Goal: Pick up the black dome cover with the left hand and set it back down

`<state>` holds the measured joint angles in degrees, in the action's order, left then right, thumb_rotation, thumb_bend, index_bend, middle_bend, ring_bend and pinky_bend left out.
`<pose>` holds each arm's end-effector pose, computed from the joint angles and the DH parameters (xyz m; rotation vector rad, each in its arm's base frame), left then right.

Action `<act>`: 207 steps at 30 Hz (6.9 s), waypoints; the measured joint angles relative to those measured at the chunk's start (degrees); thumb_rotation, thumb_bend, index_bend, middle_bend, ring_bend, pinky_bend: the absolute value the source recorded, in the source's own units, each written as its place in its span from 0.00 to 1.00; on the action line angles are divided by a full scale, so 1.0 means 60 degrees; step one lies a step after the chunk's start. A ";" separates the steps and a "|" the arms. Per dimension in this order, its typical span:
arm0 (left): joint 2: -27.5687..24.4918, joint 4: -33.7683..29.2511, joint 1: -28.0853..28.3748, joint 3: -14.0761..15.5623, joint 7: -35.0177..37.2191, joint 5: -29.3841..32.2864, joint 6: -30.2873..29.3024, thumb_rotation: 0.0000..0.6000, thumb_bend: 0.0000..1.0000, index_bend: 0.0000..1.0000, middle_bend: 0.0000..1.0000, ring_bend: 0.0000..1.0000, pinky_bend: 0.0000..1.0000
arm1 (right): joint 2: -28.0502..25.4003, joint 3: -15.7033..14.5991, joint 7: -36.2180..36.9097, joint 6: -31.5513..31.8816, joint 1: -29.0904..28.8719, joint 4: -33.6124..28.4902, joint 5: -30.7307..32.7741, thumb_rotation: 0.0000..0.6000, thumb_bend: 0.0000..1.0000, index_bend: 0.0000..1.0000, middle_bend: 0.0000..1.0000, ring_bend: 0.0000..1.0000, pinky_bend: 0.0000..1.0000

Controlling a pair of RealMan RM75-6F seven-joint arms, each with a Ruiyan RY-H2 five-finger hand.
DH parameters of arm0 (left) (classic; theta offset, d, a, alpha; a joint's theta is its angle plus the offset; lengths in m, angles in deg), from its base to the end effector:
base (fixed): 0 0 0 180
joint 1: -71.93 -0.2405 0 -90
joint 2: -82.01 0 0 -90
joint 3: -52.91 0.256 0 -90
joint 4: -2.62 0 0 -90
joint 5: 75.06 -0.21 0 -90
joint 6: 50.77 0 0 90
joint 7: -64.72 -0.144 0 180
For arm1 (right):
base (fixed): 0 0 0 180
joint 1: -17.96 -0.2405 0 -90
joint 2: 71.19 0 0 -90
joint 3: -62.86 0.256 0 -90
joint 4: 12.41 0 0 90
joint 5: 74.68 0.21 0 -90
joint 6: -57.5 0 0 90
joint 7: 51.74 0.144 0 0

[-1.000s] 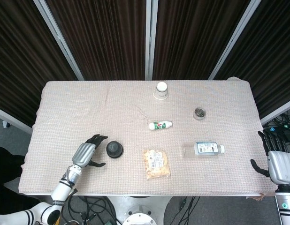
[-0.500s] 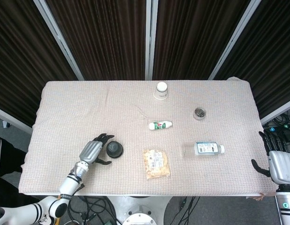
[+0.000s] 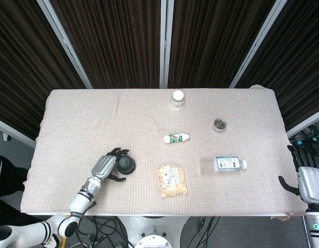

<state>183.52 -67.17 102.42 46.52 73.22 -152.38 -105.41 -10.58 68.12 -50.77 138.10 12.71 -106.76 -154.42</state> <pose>-0.2060 0.2878 -0.0825 -1.7287 -1.4169 -1.0674 -0.3219 -0.1910 0.1773 1.3138 -0.9651 0.8418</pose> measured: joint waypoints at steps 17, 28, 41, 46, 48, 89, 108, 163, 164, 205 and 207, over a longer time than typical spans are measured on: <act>0.0326 0.0241 0.0197 -0.0077 0.0112 0.0123 0.0026 1.00 0.03 0.12 0.24 0.13 0.25 | 0.0020 0.0014 0.0020 -0.0015 0.0017 0.0073 0.0045 1.00 0.20 0.02 0.05 0.00 0.01; 0.0487 0.0494 0.0216 -0.0100 0.0117 0.0164 -0.0106 1.00 0.09 0.13 0.28 0.17 0.26 | 0.0029 0.0004 0.0046 -0.0068 0.0019 0.0120 0.0075 1.00 0.20 0.02 0.05 0.00 0.01; 0.0575 0.0632 0.0293 -0.0131 0.0066 0.0137 -0.0180 1.00 0.13 0.14 0.33 0.21 0.30 | 0.0014 -0.0004 0.0025 -0.0100 0.0010 0.0087 0.0065 1.00 0.20 0.02 0.05 0.00 0.01; 0.0479 0.0530 0.0327 -0.0126 0.0022 0.0126 -0.0157 1.00 0.15 0.16 0.37 0.25 0.34 | -0.0006 0.0002 0.0038 -0.0048 0.0032 0.0071 0.0050 1.00 0.20 0.02 0.05 0.00 0.01; 0.0423 0.0459 0.0337 -0.0133 0.0028 0.0082 -0.0207 1.00 0.15 0.18 0.38 0.26 0.34 | -0.0014 0.0007 0.0041 -0.0057 0.0029 0.0065 0.0058 1.00 0.20 0.02 0.05 0.00 0.01; -0.2411 -0.3158 0.2372 -0.2315 -0.4279 0.1789 -0.1326 1.00 0.19 0.37 0.44 0.31 0.39 | 0.0208 -0.0010 0.0573 0.0142 0.0088 0.0485 -0.0213 1.00 0.20 0.02 0.06 0.00 0.01; -0.1897 -0.2252 0.2660 -0.2566 -0.2921 0.1465 -0.1814 1.00 0.19 0.37 0.44 0.31 0.39 | 0.0222 -0.0020 0.0521 -0.0120 -0.0006 0.0470 -0.0119 1.00 0.20 0.02 0.05 0.00 0.01; -0.2353 -0.2198 0.2940 -0.0989 -0.0428 0.0274 0.0702 1.00 0.18 0.36 0.44 0.31 0.40 | 0.0325 0.0003 0.0782 -0.0601 -0.0132 0.0803 0.0242 1.00 0.20 0.02 0.05 0.00 0.01; -0.2257 -0.1790 0.2936 -0.1095 -0.0656 0.0545 0.0606 1.00 0.18 0.35 0.44 0.31 0.40 | 0.0323 0.0006 0.0778 -0.0591 -0.0134 0.0788 0.0231 1.00 0.20 0.02 0.05 0.00 0.01; -0.2243 0.0803 0.2955 -0.1524 -0.0898 0.3289 0.2064 1.00 0.18 0.33 0.44 0.31 0.40 | 0.0320 0.0003 0.0724 -0.0453 -0.0097 0.0703 0.0174 1.00 0.20 0.03 0.05 0.00 0.01; -0.2280 -0.0393 0.2819 -0.1298 -0.0714 0.2620 0.1930 1.00 0.18 0.32 0.44 0.31 0.40 | 0.0312 0.0009 0.0747 -0.0459 -0.0093 0.0708 0.0193 1.00 0.20 0.03 0.05 0.00 0.01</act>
<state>169.84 -69.53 119.34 38.73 68.93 -136.66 -93.83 -8.70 68.17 -46.29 135.35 12.15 -102.51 -153.26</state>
